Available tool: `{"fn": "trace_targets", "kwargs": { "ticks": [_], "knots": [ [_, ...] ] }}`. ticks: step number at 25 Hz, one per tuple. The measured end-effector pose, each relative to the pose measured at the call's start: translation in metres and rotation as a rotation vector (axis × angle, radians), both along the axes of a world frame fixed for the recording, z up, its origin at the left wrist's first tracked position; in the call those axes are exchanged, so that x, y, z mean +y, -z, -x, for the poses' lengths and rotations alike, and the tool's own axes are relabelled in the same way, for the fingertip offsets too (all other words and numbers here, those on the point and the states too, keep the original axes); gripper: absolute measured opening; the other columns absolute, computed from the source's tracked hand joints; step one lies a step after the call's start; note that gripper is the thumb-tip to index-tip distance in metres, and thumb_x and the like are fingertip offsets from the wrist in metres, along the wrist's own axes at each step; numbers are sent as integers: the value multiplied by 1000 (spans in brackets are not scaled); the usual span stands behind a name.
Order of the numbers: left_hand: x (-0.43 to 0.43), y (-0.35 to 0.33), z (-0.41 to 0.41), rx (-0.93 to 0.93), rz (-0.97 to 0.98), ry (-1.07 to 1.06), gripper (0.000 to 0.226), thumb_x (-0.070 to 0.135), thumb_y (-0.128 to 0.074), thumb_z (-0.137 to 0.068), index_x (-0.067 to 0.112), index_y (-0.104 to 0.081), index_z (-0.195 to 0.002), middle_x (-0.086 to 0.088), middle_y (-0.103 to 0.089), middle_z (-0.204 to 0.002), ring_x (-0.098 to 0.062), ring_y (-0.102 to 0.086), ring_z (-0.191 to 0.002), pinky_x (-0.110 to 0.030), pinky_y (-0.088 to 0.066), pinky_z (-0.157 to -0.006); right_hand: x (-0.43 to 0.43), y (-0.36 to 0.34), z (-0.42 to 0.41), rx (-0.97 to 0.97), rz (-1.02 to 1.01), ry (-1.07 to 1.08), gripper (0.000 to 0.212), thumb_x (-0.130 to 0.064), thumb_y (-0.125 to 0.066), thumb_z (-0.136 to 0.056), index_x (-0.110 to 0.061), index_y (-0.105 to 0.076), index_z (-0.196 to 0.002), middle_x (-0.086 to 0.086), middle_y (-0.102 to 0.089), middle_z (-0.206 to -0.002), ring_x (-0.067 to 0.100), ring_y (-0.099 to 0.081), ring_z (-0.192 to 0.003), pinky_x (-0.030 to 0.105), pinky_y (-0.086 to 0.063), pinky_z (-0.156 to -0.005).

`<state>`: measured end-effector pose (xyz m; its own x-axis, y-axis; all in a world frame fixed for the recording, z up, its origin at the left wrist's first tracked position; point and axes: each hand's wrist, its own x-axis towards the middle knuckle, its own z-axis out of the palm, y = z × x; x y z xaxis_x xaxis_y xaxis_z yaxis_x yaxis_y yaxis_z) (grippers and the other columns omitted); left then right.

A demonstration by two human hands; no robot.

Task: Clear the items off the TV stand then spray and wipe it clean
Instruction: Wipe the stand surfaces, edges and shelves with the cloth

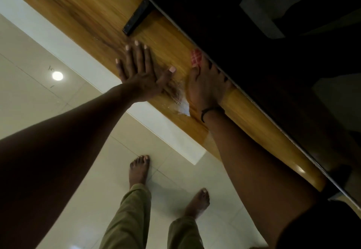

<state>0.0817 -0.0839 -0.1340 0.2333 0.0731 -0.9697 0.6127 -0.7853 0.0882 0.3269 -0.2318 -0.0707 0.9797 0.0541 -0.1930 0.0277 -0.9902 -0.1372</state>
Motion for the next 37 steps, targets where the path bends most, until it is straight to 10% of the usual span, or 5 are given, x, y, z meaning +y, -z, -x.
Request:
{"fn": "trace_targets", "kwargs": {
  "ticks": [6, 12, 22, 27, 37],
  "knots": [
    [37, -95, -196, -635, 170, -275, 137, 96, 25, -57, 14, 3, -165, -4, 17, -171, -23, 18, -158, -50, 7, -127, 65, 1, 39, -31, 28, -212, 82, -68, -44, -91, -28, -31, -161, 6, -25, -170, 37, -19, -156, 63, -18, -121],
    [94, -82, -173, -1022, -88, -155, 87, 74, -20, -99, 16, -11, -164, -8, -2, -172, -28, -2, -159, -52, -5, -125, 2, 12, 126, -71, 4, -382, 61, -46, -39, -102, -30, -32, -161, 4, -25, -170, 33, -20, -156, 61, -17, -123],
    [163, -76, -234, -595, -160, -44, 128, 104, -12, -71, 18, 19, -161, -4, 30, -167, -25, 31, -153, -47, 20, -121, -12, -1, -2, -100, -164, 137, 37, -34, -38, -108, -24, -70, -93, 2, -58, -70, 21, -55, -64, 29, -30, -63],
    [55, 0, -35, -55, -25, -1, 63, 28, -41, -110, 6, -12, -161, -14, -19, -167, -25, -24, -153, -38, -18, -125, 33, -1, -30, -29, -207, 147, 47, -30, -36, -110, -26, -42, -63, -11, -24, -52, 6, -17, -48, 27, -13, -50],
    [168, -73, -231, -401, -60, -10, 115, 97, 4, -73, 24, 28, -157, 4, 38, -164, -22, 38, -150, -45, 21, -122, 137, 4, -38, -22, -32, -184, 64, -49, -29, -97, -26, -41, -156, 5, -38, -164, 32, -35, -148, 56, -28, -114]
  ]
}}
